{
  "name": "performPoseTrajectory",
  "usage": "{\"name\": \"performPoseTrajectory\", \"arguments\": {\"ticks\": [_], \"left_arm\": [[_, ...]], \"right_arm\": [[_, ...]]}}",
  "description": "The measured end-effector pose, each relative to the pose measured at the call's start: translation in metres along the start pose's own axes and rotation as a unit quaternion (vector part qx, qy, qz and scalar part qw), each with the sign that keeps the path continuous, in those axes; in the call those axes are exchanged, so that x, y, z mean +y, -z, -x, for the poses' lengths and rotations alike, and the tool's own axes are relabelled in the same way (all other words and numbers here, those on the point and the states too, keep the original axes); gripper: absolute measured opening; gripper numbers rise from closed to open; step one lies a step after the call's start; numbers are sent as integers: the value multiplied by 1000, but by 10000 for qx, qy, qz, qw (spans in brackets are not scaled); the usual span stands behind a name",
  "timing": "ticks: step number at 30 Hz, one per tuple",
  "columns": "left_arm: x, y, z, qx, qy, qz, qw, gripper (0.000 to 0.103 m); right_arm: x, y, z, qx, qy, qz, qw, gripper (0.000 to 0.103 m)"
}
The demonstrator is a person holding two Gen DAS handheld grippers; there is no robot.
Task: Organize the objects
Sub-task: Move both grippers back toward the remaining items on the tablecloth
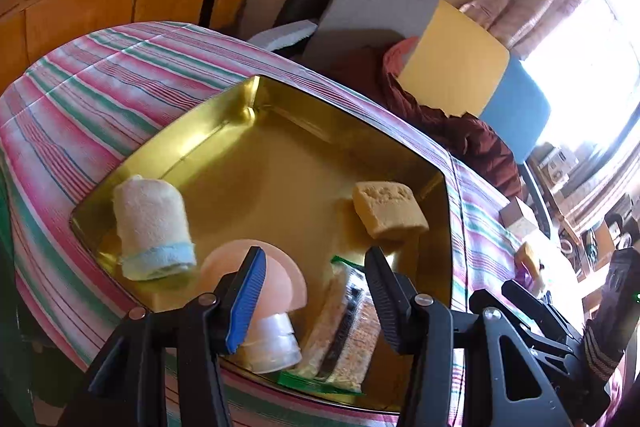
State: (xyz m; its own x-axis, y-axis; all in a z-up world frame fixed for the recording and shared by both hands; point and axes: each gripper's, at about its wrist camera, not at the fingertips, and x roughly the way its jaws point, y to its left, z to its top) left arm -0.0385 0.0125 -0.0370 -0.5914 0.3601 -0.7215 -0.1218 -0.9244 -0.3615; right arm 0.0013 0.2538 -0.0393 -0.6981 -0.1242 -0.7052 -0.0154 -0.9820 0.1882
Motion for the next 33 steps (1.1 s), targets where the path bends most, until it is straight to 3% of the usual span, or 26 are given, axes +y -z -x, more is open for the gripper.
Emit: {"name": "performPoseTrajectory", "arguments": {"ticks": [8,18,27,33], "left_arm": [[-36,14,-1,64,449,-664,9968,52],[-79,35,3,99,960,-1364,9859,52],[-125,66,9,201,1286,-2169,9675,53],[-149,94,9,356,1626,-2525,9532,53]], "right_arm": [[-36,23,4,212,162,-330,9991,92],[-67,50,17,385,377,-367,9979,92],[-134,72,39,603,847,-711,9920,92],[-196,65,72,461,1605,-628,9840,92]]}}
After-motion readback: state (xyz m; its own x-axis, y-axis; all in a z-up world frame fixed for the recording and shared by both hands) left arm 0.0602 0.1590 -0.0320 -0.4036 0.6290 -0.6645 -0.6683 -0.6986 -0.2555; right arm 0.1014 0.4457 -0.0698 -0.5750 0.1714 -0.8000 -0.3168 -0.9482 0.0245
